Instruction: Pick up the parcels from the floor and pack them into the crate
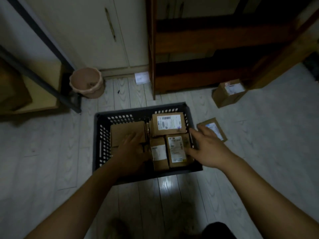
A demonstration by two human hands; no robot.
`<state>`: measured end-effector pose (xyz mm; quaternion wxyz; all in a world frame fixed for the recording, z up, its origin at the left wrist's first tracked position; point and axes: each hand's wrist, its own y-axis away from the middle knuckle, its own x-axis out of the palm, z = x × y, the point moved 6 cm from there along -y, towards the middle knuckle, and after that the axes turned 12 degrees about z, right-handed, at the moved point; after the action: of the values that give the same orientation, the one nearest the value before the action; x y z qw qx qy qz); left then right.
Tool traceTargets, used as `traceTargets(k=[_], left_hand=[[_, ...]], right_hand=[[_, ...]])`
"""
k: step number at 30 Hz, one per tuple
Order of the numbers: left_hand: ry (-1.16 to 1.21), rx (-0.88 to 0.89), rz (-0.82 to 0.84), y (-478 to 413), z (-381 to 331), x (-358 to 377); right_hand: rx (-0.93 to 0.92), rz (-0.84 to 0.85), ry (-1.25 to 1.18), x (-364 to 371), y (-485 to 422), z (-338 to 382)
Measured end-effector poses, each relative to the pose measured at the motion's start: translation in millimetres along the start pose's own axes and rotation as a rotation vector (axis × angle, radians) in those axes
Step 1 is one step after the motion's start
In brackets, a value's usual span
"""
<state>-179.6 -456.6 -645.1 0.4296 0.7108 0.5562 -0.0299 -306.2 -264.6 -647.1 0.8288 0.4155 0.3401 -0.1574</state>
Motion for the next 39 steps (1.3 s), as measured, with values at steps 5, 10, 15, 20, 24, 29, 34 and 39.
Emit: traceTargets(k=[5,10,15,20,24,29,34,39], left_hand=[[-0.008,-0.13,-0.049,96,-95,-56],[-0.068,-0.075,-0.154,163,-167,-105],[-0.052,-0.006,-0.15,186,-217,-114],[0.004,0.093,-0.125,193,-271,-107],[0.064,0.105,-0.177,185,-310,-108],[0.099,0.085,-0.213,140,-368,-100],[0.24,0.056,-0.204,88,-422,-73],[0.247,-0.03,-0.245,54,-433,-59]], right_hand=[[0.046,0.032,-0.087,-80,111,46],[0.104,-0.018,-0.021,-146,205,67],[0.182,-0.159,0.008,-187,282,50],[0.271,-0.212,0.033,-209,336,19],[0.301,-0.213,0.02,-227,347,-15],[0.258,-0.186,0.041,-269,332,-69],[0.18,-0.15,0.074,-327,312,-126],[0.092,-0.094,0.152,-358,278,-148]])
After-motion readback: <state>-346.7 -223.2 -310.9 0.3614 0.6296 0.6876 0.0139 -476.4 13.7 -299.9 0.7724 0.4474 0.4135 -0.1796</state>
